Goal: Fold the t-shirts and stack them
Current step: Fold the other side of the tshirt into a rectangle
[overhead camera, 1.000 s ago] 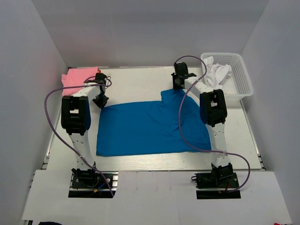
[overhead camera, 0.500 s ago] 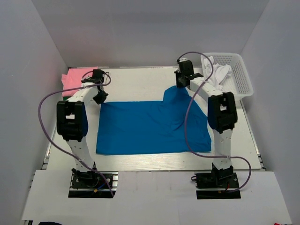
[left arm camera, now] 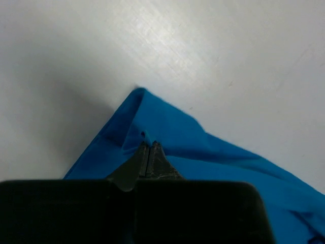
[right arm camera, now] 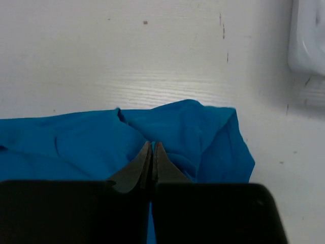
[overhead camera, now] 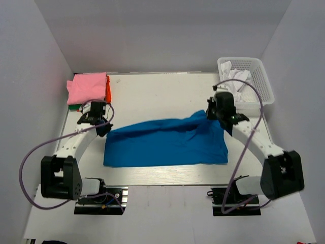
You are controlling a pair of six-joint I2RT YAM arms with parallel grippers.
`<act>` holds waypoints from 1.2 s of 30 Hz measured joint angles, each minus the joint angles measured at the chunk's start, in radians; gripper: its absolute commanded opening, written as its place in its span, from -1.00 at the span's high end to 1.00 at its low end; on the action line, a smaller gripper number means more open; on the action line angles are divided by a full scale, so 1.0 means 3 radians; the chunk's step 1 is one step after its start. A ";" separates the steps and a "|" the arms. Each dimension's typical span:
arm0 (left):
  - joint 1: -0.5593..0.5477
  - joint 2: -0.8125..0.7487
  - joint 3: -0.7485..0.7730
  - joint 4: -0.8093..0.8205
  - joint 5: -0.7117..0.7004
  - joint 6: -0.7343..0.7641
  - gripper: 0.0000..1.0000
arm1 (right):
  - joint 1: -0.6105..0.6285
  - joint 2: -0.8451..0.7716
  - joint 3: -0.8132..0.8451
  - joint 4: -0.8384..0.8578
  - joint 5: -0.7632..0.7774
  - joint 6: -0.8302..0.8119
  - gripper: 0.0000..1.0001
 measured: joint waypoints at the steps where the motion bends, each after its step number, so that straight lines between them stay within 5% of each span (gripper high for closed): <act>1: 0.0000 -0.0072 -0.0104 0.0008 0.0005 -0.0011 1.00 | 0.0000 -0.0154 -0.0159 0.0000 0.0003 0.0031 1.00; 4: -0.0001 -0.0281 -0.0373 0.0029 0.0023 -0.0038 1.00 | 0.0001 -0.0548 -0.0553 0.0000 -0.0006 0.0141 0.96; 7: -0.0003 -0.0378 -0.0539 0.0039 0.0031 -0.0107 0.99 | 0.0004 -0.0842 -0.0936 0.0034 -0.0024 0.0284 0.49; 10: -0.0003 -0.0345 -0.0633 -0.0050 0.0018 -0.0262 0.72 | 0.0004 -0.1076 -0.1320 -0.0070 -0.0085 0.0441 0.07; 13: 0.0000 -0.0306 -0.0640 -0.0326 -0.0020 -0.0449 -0.26 | 0.0005 -0.1310 -0.1523 -0.0435 -0.0155 0.0623 -0.07; 14: 0.0001 -0.0308 -0.0636 -0.0436 -0.0048 -0.0521 -0.74 | 0.0005 -0.1400 -0.1554 -0.0561 -0.0186 0.0675 -0.14; 15: 0.0005 -0.0323 -0.0629 -0.0542 -0.0074 -0.0575 -0.97 | 0.0005 -0.1508 -0.1564 -0.0675 -0.0215 0.0731 -0.20; 21: 0.0018 -0.0730 -0.0443 -0.0940 -0.0136 -0.0813 -1.00 | 0.0005 -0.1865 -0.1548 -0.0589 -0.0373 0.0793 -0.46; 27: 0.0009 -0.1001 -0.0175 -0.0643 -0.0023 -0.0640 -1.00 | 0.0015 -0.0966 -0.1155 -0.0041 -0.0730 0.0665 -0.54; 32: 0.0006 -0.0615 -0.0095 -0.0458 0.0120 -0.0478 -1.00 | 0.0144 -0.0214 -0.0704 0.0142 -0.0941 0.0498 -0.54; 36: 0.0004 -0.0226 -0.0076 -0.0390 0.0156 -0.0408 -1.00 | 0.0319 0.0148 -0.0586 0.0150 -0.0991 0.0395 -0.11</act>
